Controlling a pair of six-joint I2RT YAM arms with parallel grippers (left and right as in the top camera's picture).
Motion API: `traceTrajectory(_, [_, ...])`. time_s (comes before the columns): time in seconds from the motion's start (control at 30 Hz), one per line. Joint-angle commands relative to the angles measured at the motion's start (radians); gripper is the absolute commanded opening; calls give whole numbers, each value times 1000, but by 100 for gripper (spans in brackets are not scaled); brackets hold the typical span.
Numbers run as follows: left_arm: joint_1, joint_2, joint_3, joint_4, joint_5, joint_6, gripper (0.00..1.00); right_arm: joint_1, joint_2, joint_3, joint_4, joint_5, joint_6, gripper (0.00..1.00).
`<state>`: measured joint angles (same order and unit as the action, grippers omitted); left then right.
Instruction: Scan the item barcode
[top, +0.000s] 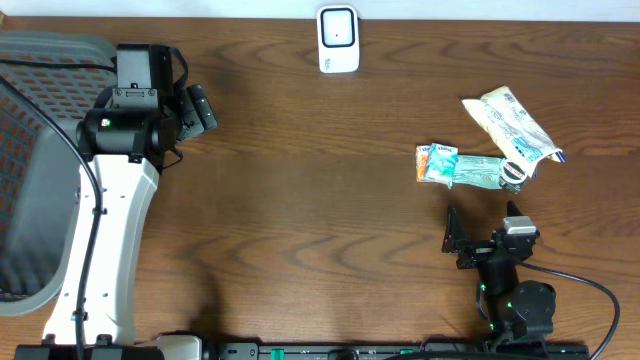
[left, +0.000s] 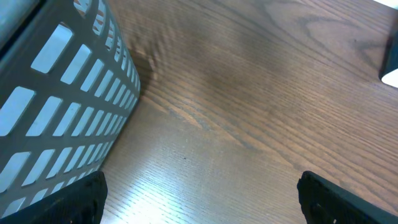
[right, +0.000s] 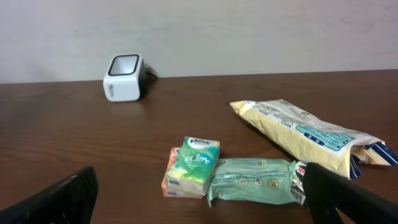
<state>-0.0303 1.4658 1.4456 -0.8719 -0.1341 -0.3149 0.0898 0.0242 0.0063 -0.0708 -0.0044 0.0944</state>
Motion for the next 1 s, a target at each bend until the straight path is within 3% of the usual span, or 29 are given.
traceTrajectory(0.0, [-18, -47, 3, -3, -13, -5, 98, -3, -8, -1, -5, -5, -6, 99])
traceTrajectory(0.3, [-60, -357, -170, -5, -14, 0, 97, -3, -8, -1, -5, -5, -6, 99])
traceTrajectory(0.57, [-60, -744, -435, -25, -18, 3, 98, -3, -8, -1, -5, -5, -6, 99])
traceTrajectory(0.73, [-58, -998, -707, 266, -35, 71, 98, -3, -8, -1, -5, -5, -6, 99])
traceTrajectory(0.97, [-49, -1186, -972, 626, -35, 129, 98, -3, -8, -1, -5, -5, -6, 99])
